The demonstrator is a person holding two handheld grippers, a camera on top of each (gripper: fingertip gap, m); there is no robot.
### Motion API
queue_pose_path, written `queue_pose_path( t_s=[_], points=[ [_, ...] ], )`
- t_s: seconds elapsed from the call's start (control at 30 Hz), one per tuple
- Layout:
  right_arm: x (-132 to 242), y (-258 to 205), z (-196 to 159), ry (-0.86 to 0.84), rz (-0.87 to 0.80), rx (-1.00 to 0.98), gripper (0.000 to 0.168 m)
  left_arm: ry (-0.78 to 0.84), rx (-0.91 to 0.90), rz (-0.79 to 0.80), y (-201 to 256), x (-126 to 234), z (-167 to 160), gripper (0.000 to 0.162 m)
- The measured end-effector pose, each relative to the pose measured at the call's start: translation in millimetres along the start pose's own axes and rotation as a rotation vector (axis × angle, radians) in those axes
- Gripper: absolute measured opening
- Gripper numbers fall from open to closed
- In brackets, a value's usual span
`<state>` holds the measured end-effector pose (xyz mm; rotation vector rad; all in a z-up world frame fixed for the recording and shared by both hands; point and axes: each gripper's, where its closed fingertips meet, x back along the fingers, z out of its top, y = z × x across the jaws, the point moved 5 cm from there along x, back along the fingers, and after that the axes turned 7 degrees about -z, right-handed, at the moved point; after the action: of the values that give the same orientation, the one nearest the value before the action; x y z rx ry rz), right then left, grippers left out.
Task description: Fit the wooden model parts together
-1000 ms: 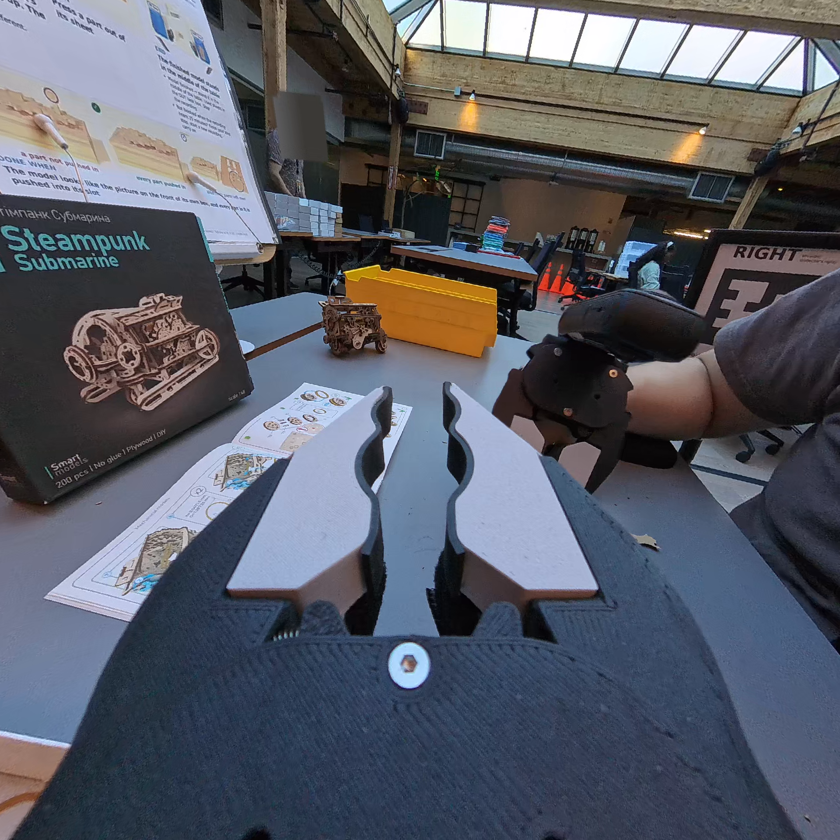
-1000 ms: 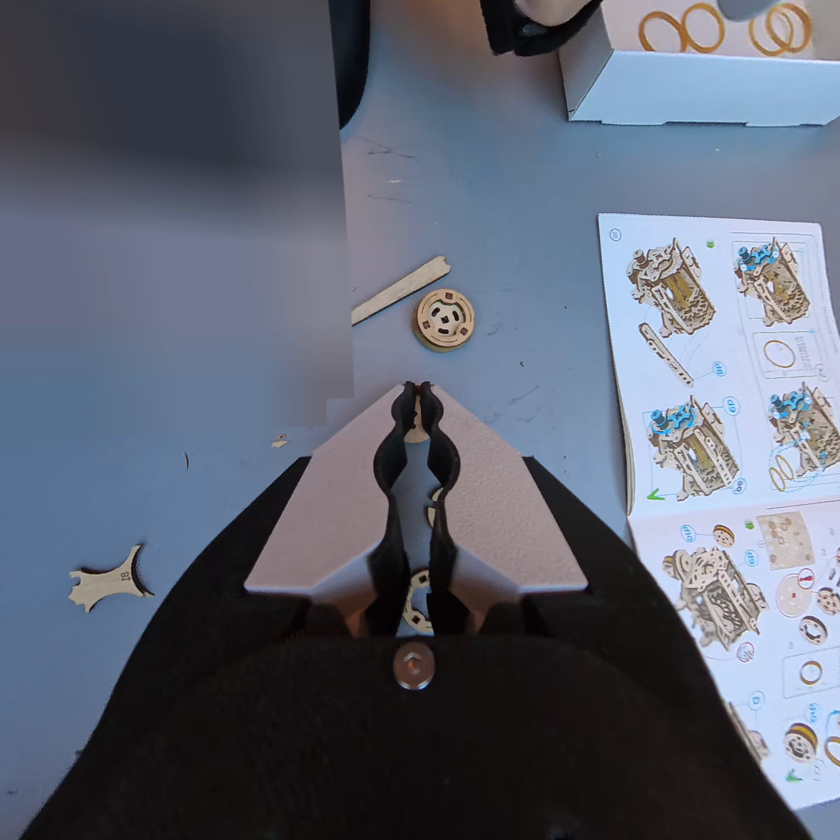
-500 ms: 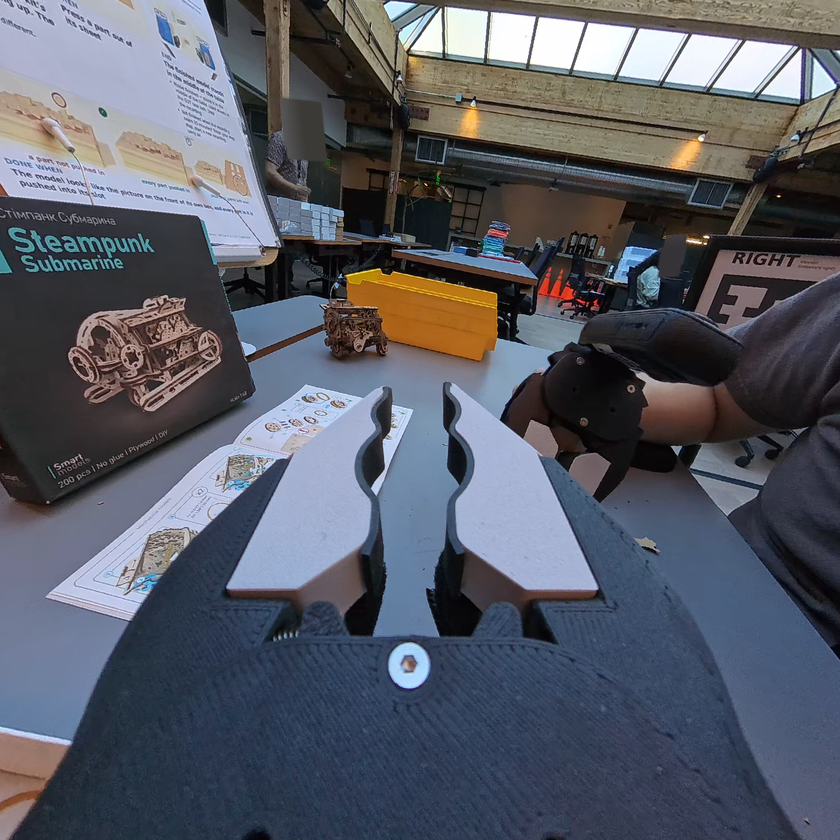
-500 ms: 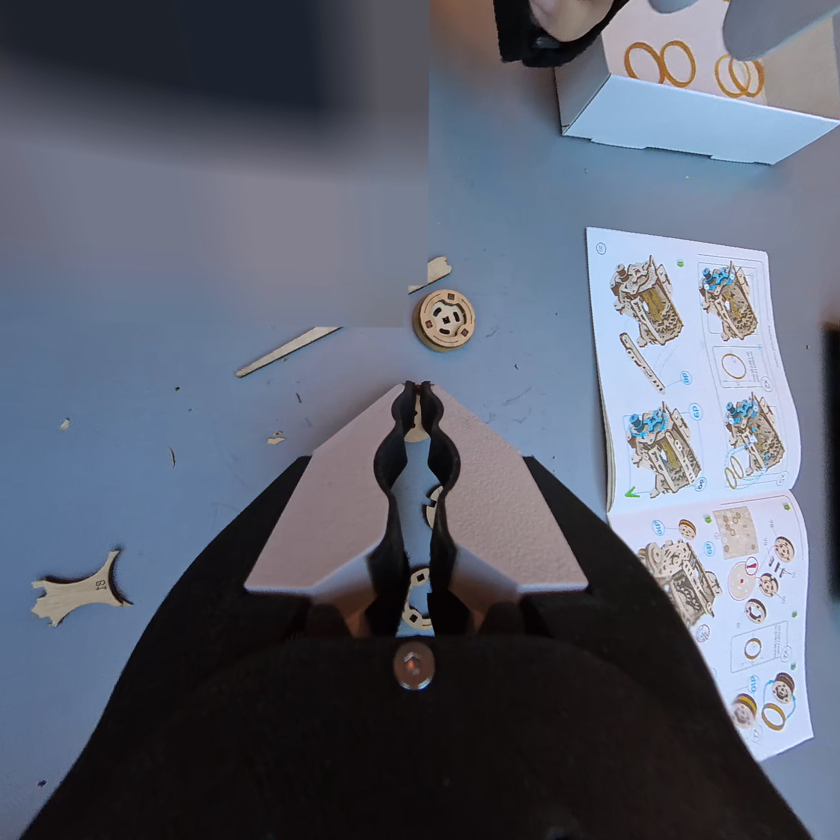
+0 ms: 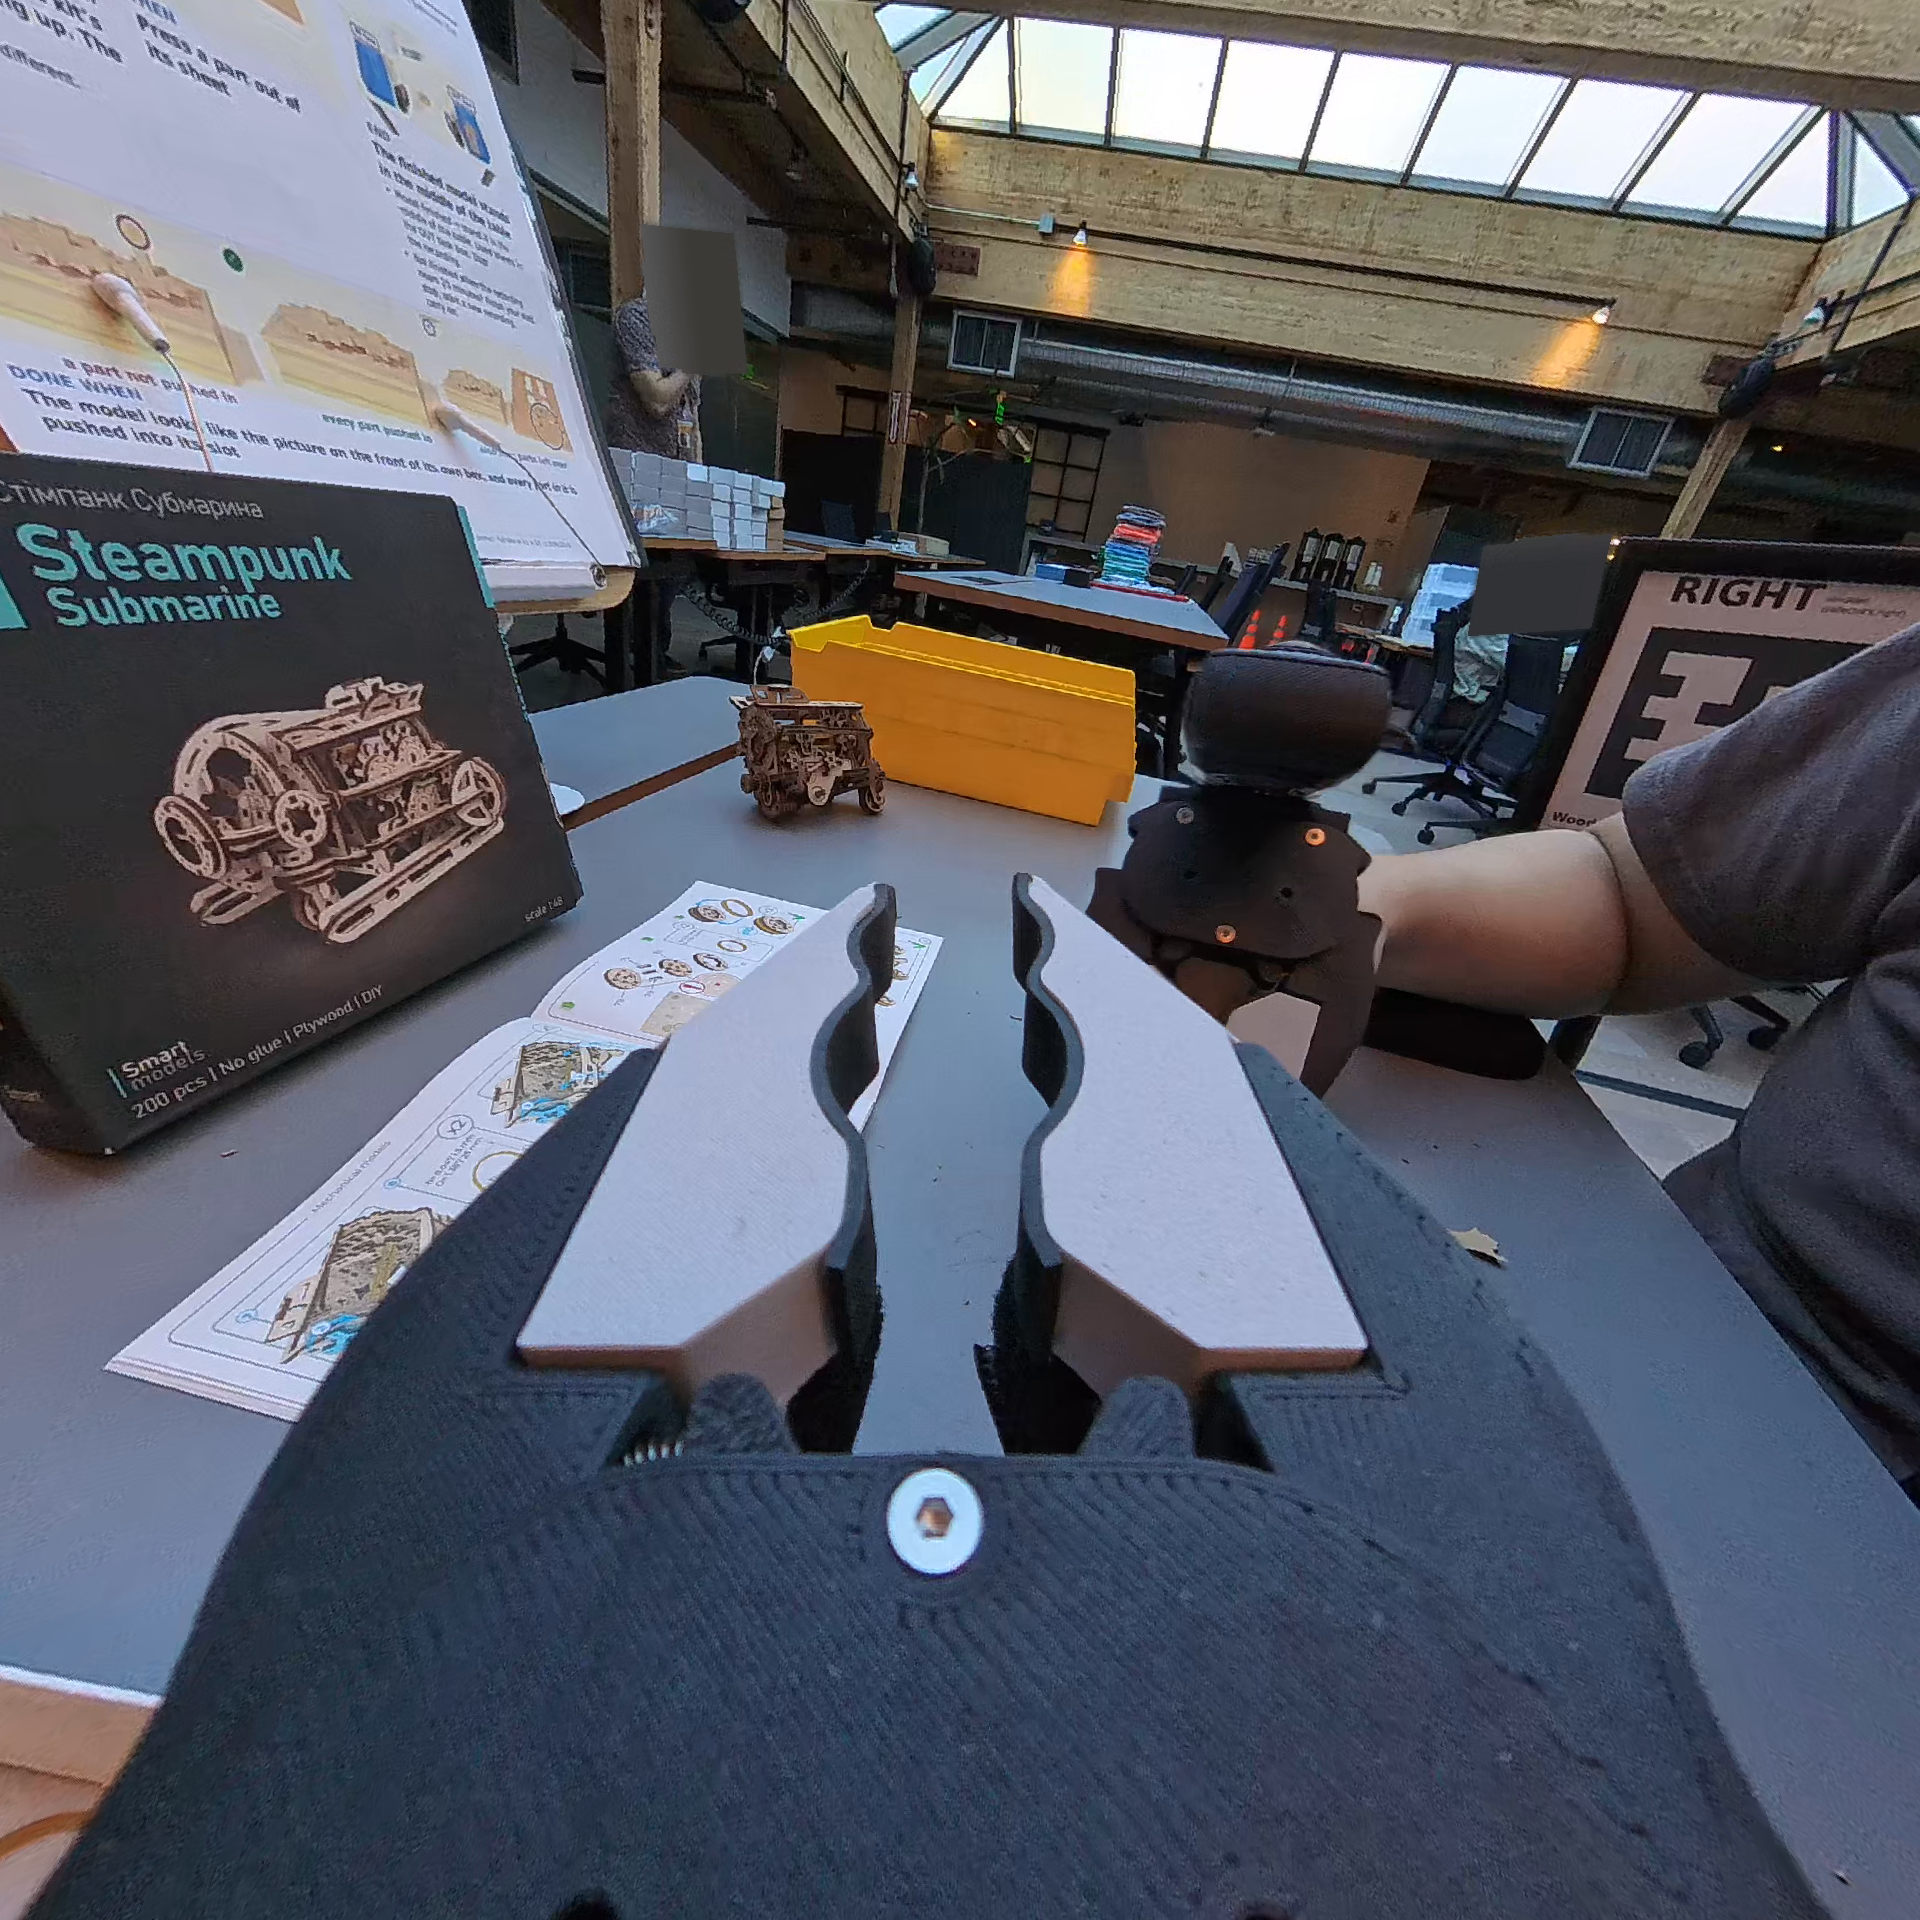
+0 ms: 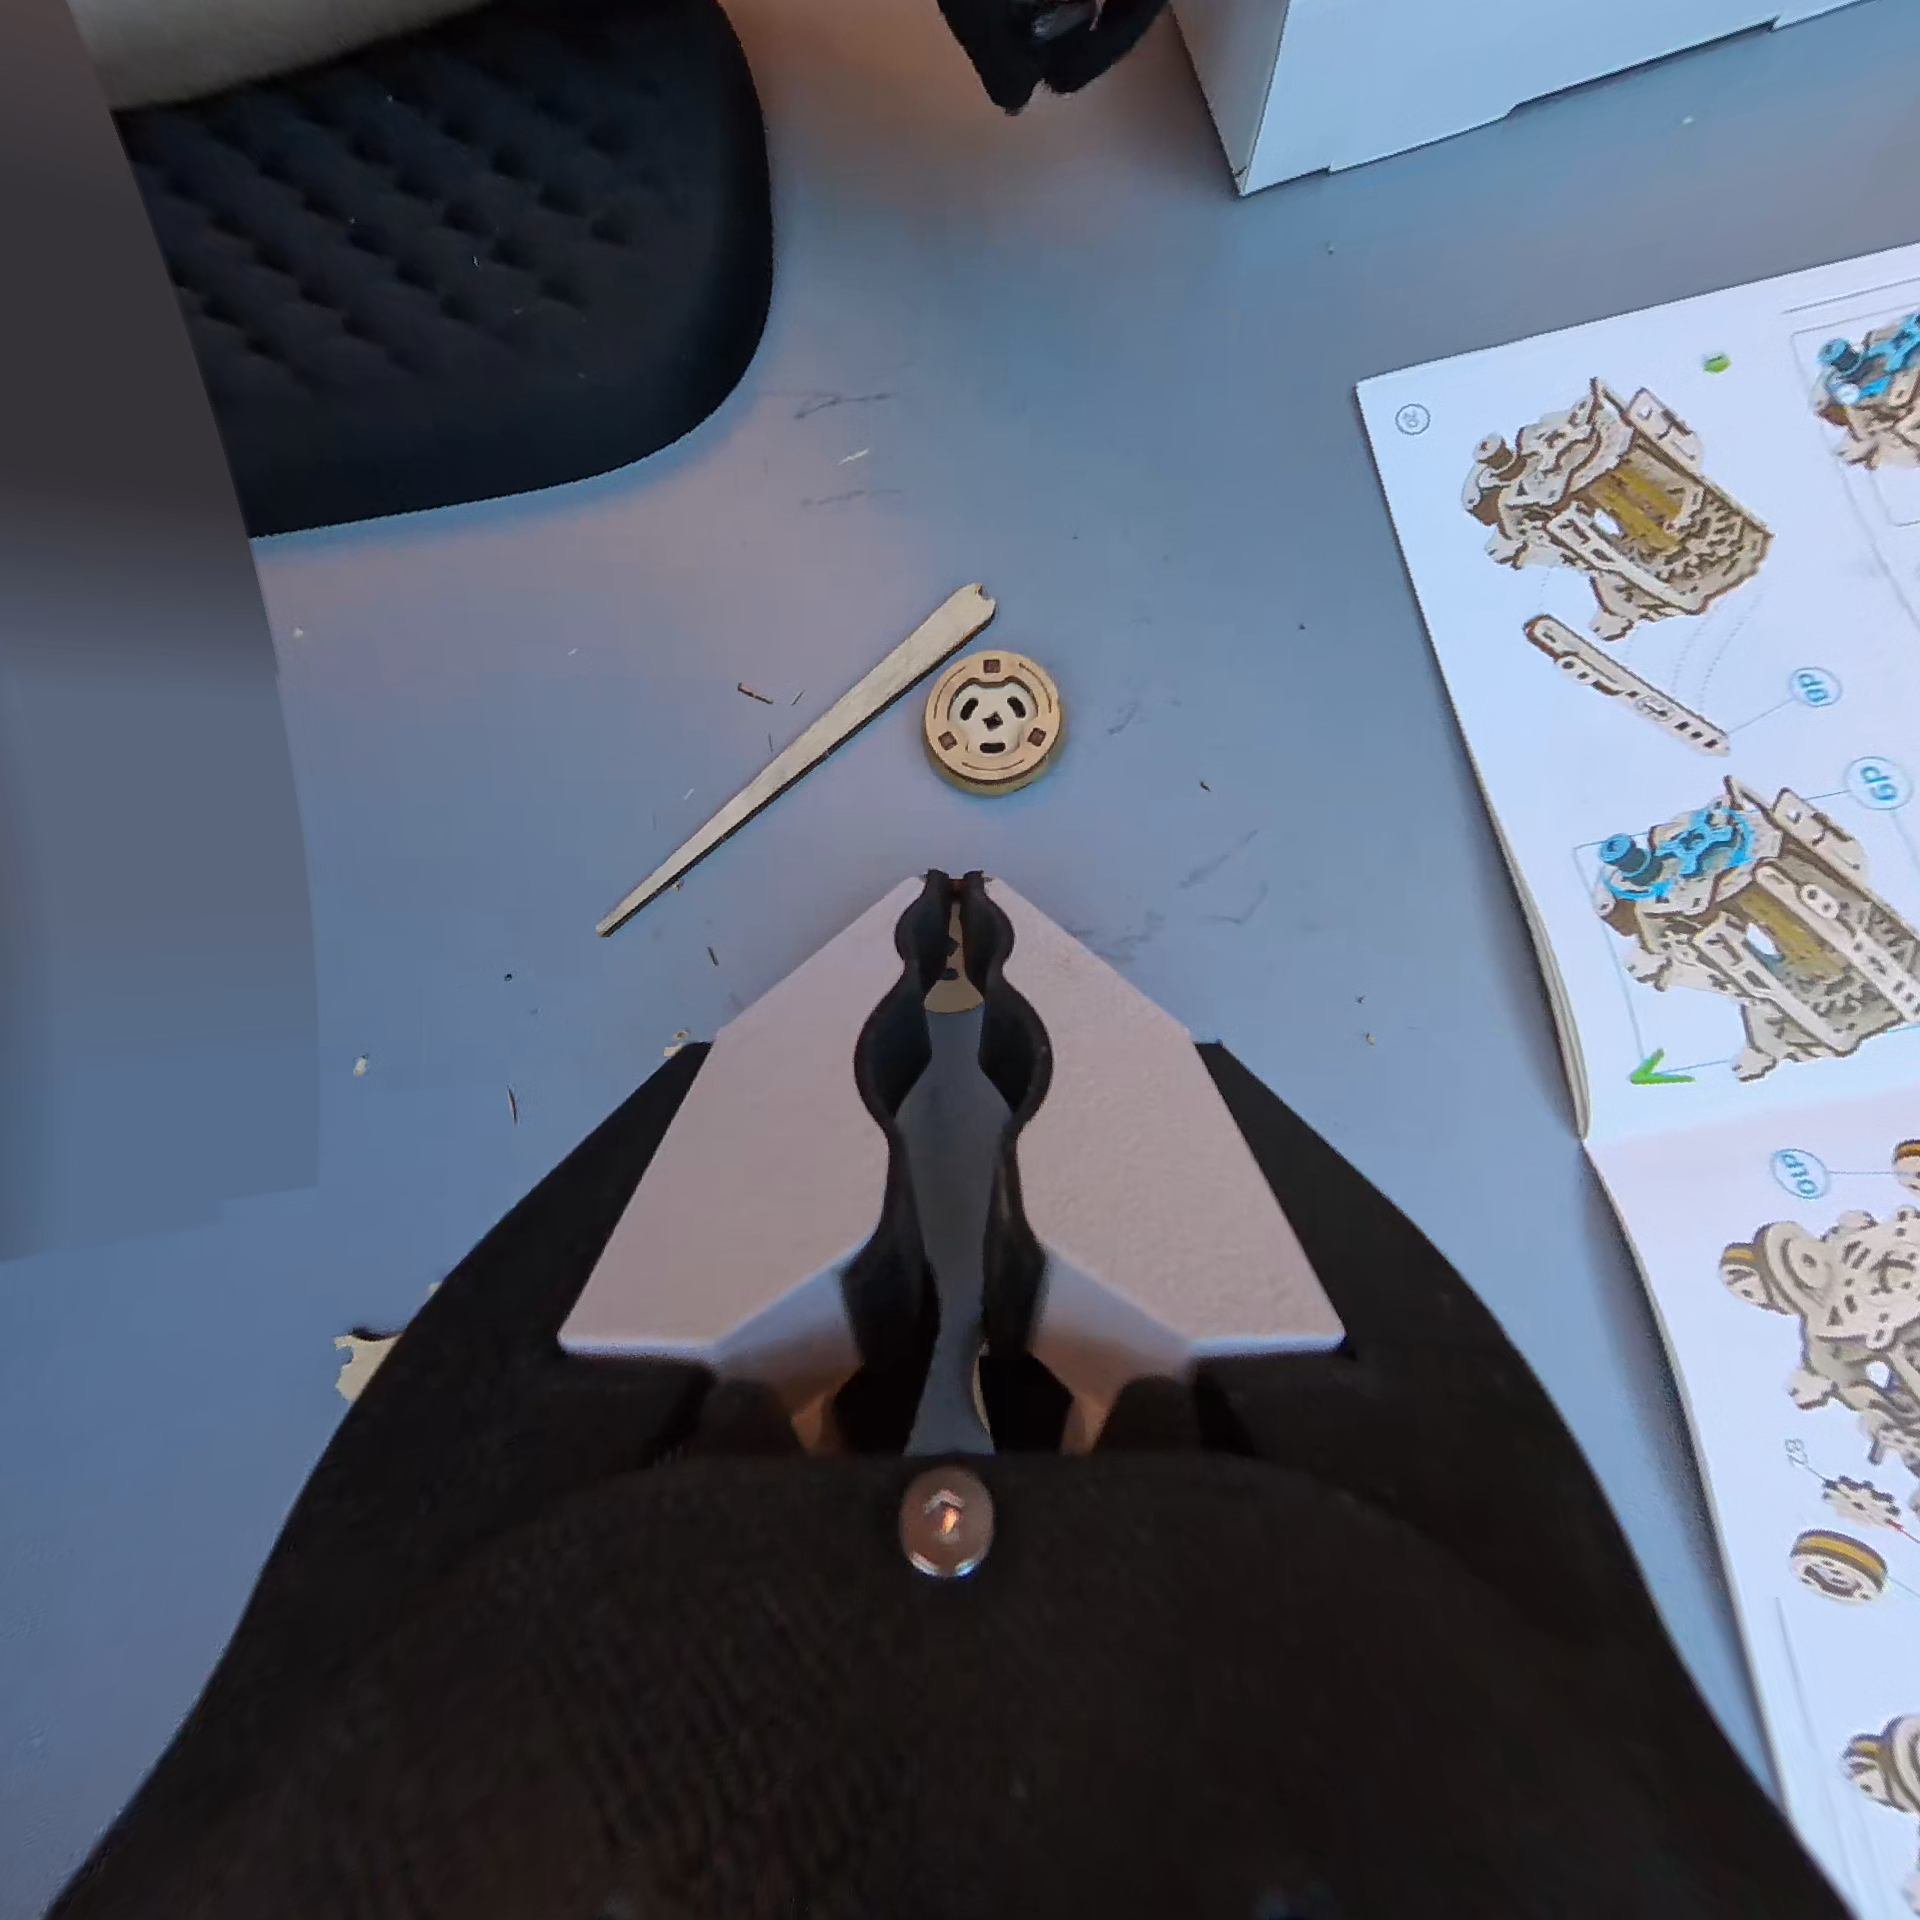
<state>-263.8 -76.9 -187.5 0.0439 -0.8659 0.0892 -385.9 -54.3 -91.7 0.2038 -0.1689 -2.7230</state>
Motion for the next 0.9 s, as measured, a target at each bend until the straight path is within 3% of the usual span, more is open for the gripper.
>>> queue_pose_path(
  t_s=[0.17,0.43,0.73,0.9],
  points=[
    [-0.2,1.3,-1.0,0.015,0.021,-0.042,0.002,-0.002,-0.004,0.0,0.5,-0.3,0.1,0.02],
    [0.1,-8.2,0.5,-0.016,-0.168,0.166,0.002,0.0,-0.003,0.001,0.3,0.0,0.3,0.021],
    [-0.2,-1.4,-1.9,0.024,-0.031,0.005,0.002,-0.001,-0.004,0.001,0.5,0.1,0.5,0.021],
    [-0.4,-7.2,-0.8,-0.006,-0.146,0.136,0.003,0.0,0.001,0.0,-0.2,0.2,-0.1,0.021]
  ],
)
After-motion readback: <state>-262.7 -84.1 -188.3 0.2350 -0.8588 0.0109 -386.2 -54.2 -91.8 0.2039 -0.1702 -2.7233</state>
